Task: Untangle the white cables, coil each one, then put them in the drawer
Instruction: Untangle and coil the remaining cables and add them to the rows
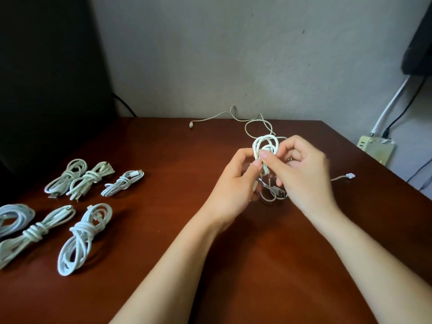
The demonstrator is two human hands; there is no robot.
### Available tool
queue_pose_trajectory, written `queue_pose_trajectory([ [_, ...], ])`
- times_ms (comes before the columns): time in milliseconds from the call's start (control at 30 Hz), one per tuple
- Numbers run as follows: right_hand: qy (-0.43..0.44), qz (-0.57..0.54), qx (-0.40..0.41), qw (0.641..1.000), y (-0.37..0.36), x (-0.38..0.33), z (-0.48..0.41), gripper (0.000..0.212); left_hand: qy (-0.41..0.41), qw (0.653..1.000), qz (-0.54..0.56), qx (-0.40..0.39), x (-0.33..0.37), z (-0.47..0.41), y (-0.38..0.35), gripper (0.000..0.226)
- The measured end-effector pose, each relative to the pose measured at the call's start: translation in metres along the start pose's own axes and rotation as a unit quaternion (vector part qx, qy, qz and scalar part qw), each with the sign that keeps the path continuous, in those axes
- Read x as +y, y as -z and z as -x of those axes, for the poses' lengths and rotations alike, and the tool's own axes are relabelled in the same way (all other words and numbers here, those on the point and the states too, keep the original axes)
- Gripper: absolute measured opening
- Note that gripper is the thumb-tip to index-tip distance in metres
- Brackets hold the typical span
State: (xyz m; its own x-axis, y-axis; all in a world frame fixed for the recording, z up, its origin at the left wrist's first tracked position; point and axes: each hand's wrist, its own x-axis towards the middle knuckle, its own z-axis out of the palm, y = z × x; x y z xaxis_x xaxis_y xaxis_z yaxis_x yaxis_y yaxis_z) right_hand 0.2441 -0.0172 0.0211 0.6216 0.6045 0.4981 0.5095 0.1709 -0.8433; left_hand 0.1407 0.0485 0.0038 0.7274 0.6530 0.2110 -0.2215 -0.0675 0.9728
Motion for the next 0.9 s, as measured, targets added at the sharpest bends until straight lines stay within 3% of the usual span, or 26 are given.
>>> queue_pose_trajectory([
  [233,-0.023,-0.009,-0.027,0.999,0.005,0.004,-0.004,0.021,0.000,1.000,0.010,-0.028,0.002,0.001,-0.001,0.023],
  [567,0.018,-0.016,-0.022,0.999,0.003,0.002,-0.003,0.016,-0.055,0.991,-0.123,0.004,-0.010,-0.002,-0.002,0.026],
  [667,0.010,-0.067,-0.057,0.996,0.003,-0.001,-0.002,0.014,-0.057,0.991,-0.121,0.015,-0.010,-0.003,-0.001,0.025],
  [767,-0.008,-0.105,-0.115,0.988,0.003,-0.003,-0.001,0.025,-0.053,0.992,-0.108,0.033,-0.010,-0.005,0.001,0.026],
  [900,-0.018,-0.114,-0.095,0.989,0.002,-0.002,-0.003,0.023,-0.062,0.993,-0.100,0.023,-0.008,-0.004,0.002,0.032],
])
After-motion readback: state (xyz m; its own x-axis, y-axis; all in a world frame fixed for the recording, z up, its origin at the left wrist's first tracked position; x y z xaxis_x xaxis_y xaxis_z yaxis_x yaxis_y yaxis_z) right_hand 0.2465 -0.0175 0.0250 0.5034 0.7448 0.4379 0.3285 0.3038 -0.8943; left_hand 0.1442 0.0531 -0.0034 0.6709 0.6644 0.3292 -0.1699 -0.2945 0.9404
